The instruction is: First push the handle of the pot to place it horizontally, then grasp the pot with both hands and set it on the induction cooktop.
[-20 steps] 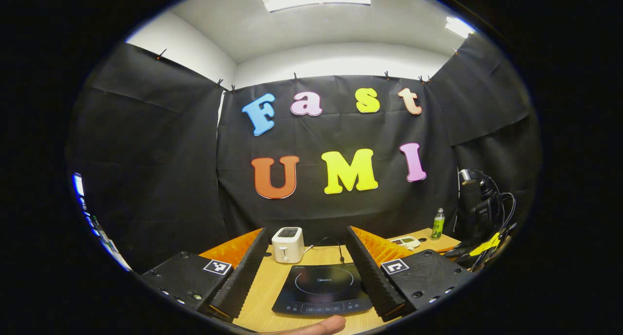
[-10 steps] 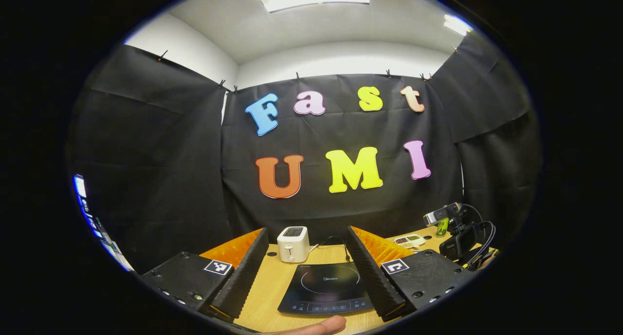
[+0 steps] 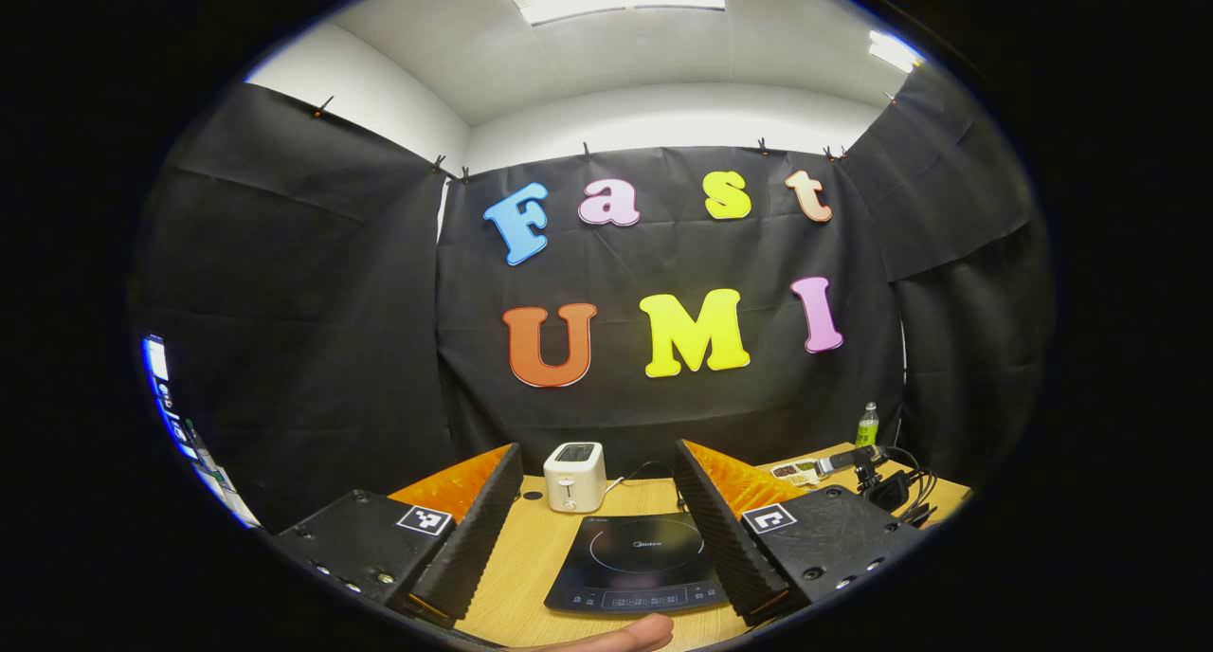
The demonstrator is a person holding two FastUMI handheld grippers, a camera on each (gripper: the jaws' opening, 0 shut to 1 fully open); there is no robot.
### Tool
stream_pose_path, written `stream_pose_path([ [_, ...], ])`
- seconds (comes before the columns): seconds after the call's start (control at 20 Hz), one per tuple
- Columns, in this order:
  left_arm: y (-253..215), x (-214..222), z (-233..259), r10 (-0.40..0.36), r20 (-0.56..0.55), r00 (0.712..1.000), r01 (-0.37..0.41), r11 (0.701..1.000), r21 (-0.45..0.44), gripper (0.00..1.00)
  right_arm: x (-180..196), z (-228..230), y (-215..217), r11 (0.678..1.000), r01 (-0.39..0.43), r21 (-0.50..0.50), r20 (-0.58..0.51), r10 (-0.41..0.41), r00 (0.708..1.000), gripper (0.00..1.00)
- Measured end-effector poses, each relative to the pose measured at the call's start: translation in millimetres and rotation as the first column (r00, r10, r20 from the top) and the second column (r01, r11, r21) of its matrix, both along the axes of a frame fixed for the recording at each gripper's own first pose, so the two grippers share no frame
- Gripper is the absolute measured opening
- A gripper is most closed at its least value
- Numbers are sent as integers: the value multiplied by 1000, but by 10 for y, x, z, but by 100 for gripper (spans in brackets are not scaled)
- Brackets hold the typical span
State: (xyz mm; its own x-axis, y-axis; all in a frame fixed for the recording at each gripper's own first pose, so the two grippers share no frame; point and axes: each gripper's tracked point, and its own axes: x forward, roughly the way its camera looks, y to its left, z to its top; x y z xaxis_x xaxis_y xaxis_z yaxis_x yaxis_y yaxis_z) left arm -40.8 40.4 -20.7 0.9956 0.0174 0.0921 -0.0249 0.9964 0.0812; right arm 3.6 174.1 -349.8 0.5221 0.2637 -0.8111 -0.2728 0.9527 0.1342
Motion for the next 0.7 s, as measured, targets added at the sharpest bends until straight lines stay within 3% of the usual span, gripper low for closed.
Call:
stream_pose_path([
  [0.2, -8, 8, -47, 0, -9, 1000, 0, 1000, 8, 95, -73, -147, -25, 998, 39, 47, -83, -35, 996, 4],
  [0.7, -74, 9, -136, -21, -27, 999, 21, 1000, 18, 95, -32, -144, -233, 998, 22, 52, -34, -20, 999, 4],
])
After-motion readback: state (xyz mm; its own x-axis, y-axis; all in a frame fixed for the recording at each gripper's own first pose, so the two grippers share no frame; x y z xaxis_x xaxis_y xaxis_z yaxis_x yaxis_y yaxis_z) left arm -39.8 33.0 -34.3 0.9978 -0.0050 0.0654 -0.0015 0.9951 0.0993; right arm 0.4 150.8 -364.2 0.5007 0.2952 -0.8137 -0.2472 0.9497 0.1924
